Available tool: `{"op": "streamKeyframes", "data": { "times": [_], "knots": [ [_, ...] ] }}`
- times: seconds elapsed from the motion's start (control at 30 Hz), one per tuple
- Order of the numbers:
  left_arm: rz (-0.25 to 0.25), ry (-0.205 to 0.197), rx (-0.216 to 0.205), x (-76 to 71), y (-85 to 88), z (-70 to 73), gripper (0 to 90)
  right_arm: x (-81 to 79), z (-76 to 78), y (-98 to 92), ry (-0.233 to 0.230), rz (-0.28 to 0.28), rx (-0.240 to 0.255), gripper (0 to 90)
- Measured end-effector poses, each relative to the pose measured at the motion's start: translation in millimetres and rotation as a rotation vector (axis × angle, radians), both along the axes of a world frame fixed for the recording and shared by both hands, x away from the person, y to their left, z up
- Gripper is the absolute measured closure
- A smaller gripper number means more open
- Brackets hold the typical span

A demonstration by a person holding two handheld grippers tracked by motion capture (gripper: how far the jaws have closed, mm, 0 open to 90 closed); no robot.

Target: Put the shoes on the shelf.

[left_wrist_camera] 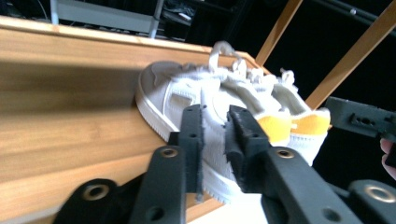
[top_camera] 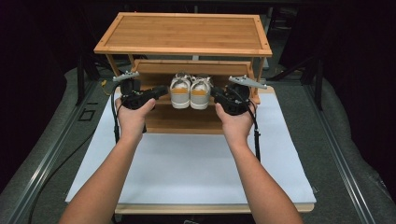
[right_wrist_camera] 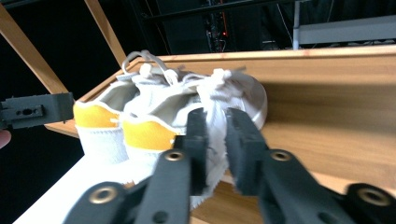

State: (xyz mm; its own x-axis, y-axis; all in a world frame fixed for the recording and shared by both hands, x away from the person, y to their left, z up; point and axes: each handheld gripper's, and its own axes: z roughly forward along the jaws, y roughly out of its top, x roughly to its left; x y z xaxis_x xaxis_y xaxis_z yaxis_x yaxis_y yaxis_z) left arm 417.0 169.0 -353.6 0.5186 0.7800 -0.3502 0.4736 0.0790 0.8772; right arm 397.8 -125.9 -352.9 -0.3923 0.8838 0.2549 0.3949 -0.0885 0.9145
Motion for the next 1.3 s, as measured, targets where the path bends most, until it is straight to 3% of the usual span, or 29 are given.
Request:
{"op": "streamKeyframes", "data": {
  "times": [0.23, 0.27, 0.5, 0.77, 1.0, 1.1, 1.2, 1.3],
  "knots": [
    [0.004, 0.017, -0.004, 1.1, -0.4, -13.3, 88.6, 1.5, -15.0, 0.0, 0.024, 0.006, 0.01, 88.5],
    [0.003, 0.018, -0.005, 1.4, -1.3, -14.8, 89.0, 0.9, -15.5, -0.5, 0.043, 0.01, 0.001, 88.9],
    [0.0, 0.023, -0.007, 5.5, -8.4, -21.0, 89.1, 3.8, -22.6, 3.0, 0.048, 0.021, 0.023, 89.4],
    [0.009, 0.017, 0.004, 6.8, -10.5, -21.7, 89.5, 3.8, -22.6, 5.3, 0.049, 0.015, 0.024, 89.9],
    [0.008, 0.023, -0.012, 9.4, -10.6, -22.5, 89.6, 4.6, -23.0, 7.4, 0.044, -0.003, 0.022, 90.0],
    [0.013, 0.027, -0.01, 12.7, -11.5, -22.1, 89.7, 7.8, -23.5, 8.0, 0.037, -0.013, 0.034, 90.0],
    [0.023, 0.034, -0.009, 16.8, -12.6, -21.8, 89.7, 10.6, -22.6, 6.4, 0.061, -0.005, 0.032, 90.0],
    [0.031, 0.035, -0.011, 21.0, -13.6, -22.0, 89.7, 15.6, -23.1, 8.3, 0.044, -0.019, 0.037, 90.0]
  ]
}}
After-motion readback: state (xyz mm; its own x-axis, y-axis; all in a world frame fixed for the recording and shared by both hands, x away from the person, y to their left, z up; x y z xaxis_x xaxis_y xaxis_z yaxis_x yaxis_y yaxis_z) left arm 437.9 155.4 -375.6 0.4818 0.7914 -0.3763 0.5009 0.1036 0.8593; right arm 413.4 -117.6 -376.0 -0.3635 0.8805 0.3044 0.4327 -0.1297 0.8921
